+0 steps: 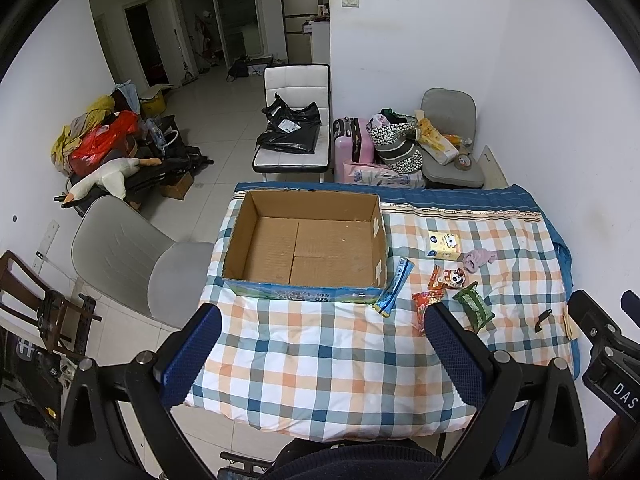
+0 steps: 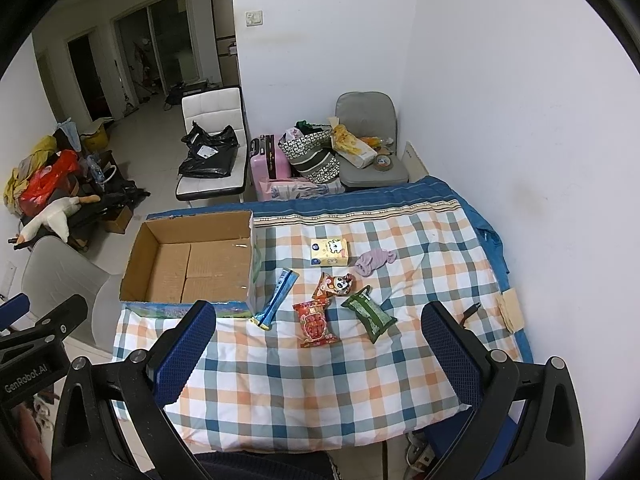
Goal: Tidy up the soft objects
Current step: 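Grasp the red snack bag with the left tool while the right tool grasps the green bag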
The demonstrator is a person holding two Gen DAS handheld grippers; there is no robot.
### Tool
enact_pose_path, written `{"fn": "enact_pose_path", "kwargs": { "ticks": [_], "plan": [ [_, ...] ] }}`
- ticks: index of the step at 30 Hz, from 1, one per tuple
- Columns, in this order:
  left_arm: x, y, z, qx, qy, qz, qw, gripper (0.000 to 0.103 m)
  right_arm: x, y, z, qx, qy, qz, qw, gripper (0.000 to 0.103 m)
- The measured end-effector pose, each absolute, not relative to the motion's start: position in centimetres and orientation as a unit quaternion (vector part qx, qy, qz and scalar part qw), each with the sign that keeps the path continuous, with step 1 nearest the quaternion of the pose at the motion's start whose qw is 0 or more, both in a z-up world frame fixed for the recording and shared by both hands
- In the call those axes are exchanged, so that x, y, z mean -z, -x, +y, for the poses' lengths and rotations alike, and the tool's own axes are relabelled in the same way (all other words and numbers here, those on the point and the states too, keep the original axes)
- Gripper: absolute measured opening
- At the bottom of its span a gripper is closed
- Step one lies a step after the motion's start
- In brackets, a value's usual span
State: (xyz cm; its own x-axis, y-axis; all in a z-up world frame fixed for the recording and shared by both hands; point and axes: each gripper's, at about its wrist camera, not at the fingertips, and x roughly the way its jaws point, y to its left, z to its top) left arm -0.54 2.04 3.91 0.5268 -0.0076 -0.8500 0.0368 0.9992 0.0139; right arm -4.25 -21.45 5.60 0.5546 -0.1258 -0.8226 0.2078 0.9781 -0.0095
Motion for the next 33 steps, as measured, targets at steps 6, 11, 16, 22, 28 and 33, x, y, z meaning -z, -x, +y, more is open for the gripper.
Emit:
{"fn": "enact_pose_path", "kwargs": {
  "ticks": [6,11,16,22,28,33],
  "plan": [
    [-3.7,-1.1,1.2,0.024,-0.017,0.485,0.874,0.103,-5.5,3.9,-21.5,0.098,-0.053,0.472,0.874,0.103],
    [0.7,-5.3,-2.8,0.04,-0.04,0.495,0.867,0.103,-3.7,1.9,-23.5,0.115,-0.081,0.5,0.855,0.103],
    [7.7,-9.8,-8.0,0.081,-0.06,0.538,0.837,0.103,2.5,-1.9,-29.3,0.143,-0.117,0.542,0.82,0.103],
    [16.5,-13.5,-14.8,0.128,-0.07,0.607,0.781,0.099,14.3,-6.3,-35.1,0.117,-0.15,0.624,0.758,0.103],
    [26.8,-16.0,-20.1,0.132,-0.095,0.688,0.707,0.088,26.9,-11.1,-40.0,0.075,-0.112,0.684,0.717,0.102],
    [34.6,-16.5,-22.5,0.125,-0.085,0.746,0.649,0.087,35.1,-14.0,-40.6,0.018,-0.097,0.727,0.68,0.093]
  ]
}}
